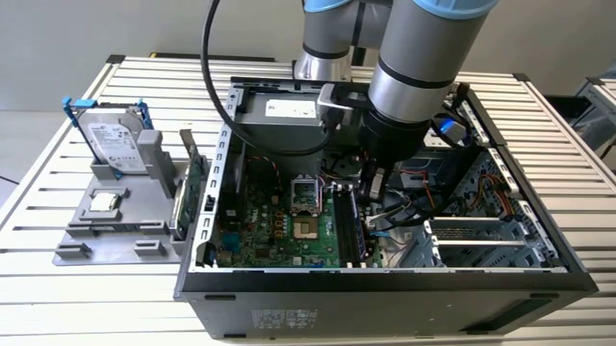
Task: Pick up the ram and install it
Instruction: 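Press down the ram until it locks into place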
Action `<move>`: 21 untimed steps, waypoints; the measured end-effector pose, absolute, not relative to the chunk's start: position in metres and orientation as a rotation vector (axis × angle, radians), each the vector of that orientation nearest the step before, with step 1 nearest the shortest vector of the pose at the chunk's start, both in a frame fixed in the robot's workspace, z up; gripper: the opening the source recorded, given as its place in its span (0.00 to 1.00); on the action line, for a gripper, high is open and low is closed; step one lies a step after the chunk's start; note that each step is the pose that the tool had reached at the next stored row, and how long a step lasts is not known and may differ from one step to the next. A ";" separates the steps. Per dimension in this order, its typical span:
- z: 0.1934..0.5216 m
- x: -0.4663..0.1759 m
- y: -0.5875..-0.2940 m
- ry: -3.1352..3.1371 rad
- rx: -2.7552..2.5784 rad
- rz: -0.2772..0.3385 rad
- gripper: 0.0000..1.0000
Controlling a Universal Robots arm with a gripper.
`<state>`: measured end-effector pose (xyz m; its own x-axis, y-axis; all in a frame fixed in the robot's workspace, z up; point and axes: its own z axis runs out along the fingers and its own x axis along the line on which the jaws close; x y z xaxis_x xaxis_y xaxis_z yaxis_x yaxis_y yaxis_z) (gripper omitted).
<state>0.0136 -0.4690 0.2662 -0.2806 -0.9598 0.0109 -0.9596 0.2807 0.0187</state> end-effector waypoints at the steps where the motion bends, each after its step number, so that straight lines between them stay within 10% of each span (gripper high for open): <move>1: 0.266 0.014 -0.469 -2.485 1.890 -0.013 0.00; 21: 0.264 0.014 -0.468 -2.230 2.183 -0.010 0.00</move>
<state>0.0136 -0.4677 0.2643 -0.0214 -0.9997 0.0109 -0.9996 0.0216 0.0192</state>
